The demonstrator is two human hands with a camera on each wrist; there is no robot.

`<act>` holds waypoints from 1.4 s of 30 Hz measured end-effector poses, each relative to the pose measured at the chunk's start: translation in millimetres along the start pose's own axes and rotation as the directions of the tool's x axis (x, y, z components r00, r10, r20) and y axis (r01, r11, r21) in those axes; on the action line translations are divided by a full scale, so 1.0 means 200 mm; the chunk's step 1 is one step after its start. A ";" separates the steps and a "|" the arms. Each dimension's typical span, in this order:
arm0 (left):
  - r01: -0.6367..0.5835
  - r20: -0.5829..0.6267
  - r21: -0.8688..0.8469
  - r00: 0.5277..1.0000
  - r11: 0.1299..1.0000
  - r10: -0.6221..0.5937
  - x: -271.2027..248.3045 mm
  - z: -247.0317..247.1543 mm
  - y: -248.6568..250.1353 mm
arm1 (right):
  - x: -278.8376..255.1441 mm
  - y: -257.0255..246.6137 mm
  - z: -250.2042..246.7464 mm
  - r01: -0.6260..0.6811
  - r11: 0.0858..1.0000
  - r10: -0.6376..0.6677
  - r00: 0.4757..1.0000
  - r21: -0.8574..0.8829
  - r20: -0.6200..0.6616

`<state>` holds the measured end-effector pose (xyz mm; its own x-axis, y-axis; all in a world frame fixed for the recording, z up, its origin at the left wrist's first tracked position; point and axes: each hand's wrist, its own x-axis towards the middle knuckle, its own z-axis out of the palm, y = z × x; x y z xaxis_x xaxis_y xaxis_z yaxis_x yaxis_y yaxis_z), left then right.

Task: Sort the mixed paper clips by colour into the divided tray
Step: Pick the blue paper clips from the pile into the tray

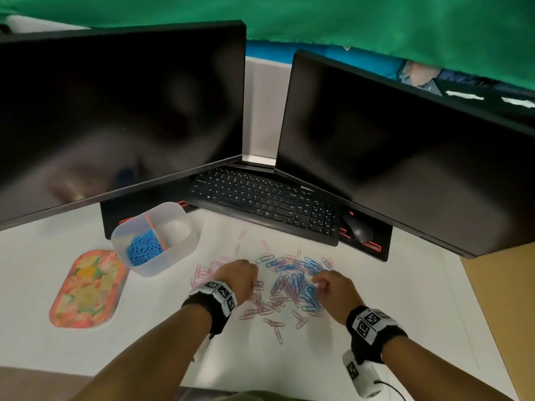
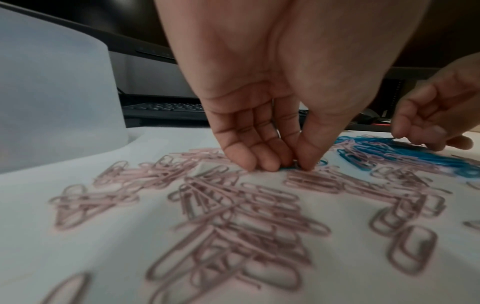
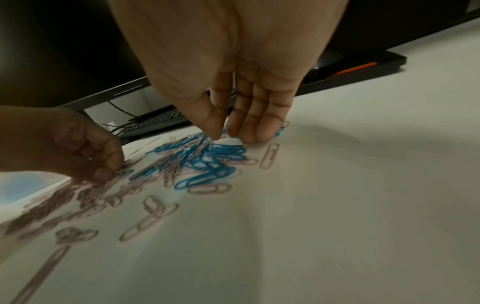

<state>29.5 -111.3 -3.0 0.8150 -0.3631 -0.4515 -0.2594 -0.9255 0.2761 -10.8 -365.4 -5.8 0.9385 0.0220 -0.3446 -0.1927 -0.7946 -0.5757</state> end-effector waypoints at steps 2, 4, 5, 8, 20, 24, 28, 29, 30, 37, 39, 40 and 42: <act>0.026 0.003 0.014 1.000 1.000 -0.026 -0.01 -0.01 -0.01 | 0.00 0.01 -0.01 -0.005 1.000 0.005 1.000 -0.001 0.010; 0.034 -0.020 0.005 0.999 0.999 -0.034 -0.01 -0.01 0.00 | -0.01 0.01 -0.01 -0.004 0.999 0.005 0.999 -0.035 0.048; 0.032 -0.037 -0.012 0.999 0.999 -0.033 -0.01 -0.02 0.00 | -0.01 0.01 -0.01 0.005 0.999 -0.002 0.998 -0.049 0.058; 0.019 -0.071 -0.062 0.997 0.998 -0.023 0.00 -0.02 0.02 | -0.01 0.00 0.01 0.047 0.995 -0.043 0.998 -0.083 0.054; 0.027 -0.045 -0.092 0.998 0.995 -0.031 0.03 -0.01 0.03 | 0.03 0.02 -0.01 -0.010 1.000 0.010 0.999 0.010 0.031; 0.068 -0.046 -0.238 0.996 0.969 -0.081 0.03 -0.01 -0.01 | 0.03 0.01 -0.04 -0.088 0.985 0.085 0.996 0.147 0.026; 0.095 -0.068 -0.450 0.988 0.888 -0.140 0.02 -0.04 -0.03 | 0.03 0.01 -0.07 -0.203 0.896 0.128 0.970 0.396 0.207; 0.097 -0.070 -0.514 0.986 0.853 -0.154 0.02 -0.05 -0.03 | 0.03 0.00 -0.08 -0.246 0.846 0.140 0.959 0.474 0.248; 0.105 -0.062 -0.577 0.983 0.810 -0.172 0.02 -0.06 -0.04 | 0.02 -0.01 -0.09 -0.286 0.786 0.153 0.949 0.547 0.277; 0.179 0.138 -0.957 0.974 0.227 -0.182 0.02 -0.10 -0.04 | 0.03 -0.11 -0.10 -0.437 0.354 0.190 0.899 0.827 0.394; 0.190 0.158 -0.968 0.969 0.164 -0.191 0.03 -0.11 -0.03 | 0.03 -0.13 -0.11 -0.455 0.259 0.177 0.890 0.852 0.421; 0.192 0.161 -0.970 0.966 0.148 -0.202 0.03 -0.11 -0.02 | 0.02 -0.14 -0.11 -0.457 0.234 0.168 0.889 0.858 0.427; 0.199 0.172 -0.974 0.959 0.106 -0.223 0.05 -0.12 0.00 | 0.02 -0.15 -0.12 -0.461 0.208 0.162 0.886 0.862 0.435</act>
<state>50.2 -111.8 12.8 0.7508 -0.1602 -0.6407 0.6397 -0.0649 0.7659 5.2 -355.1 27.6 0.6756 0.1550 -0.7208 -0.7202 0.3480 -0.6002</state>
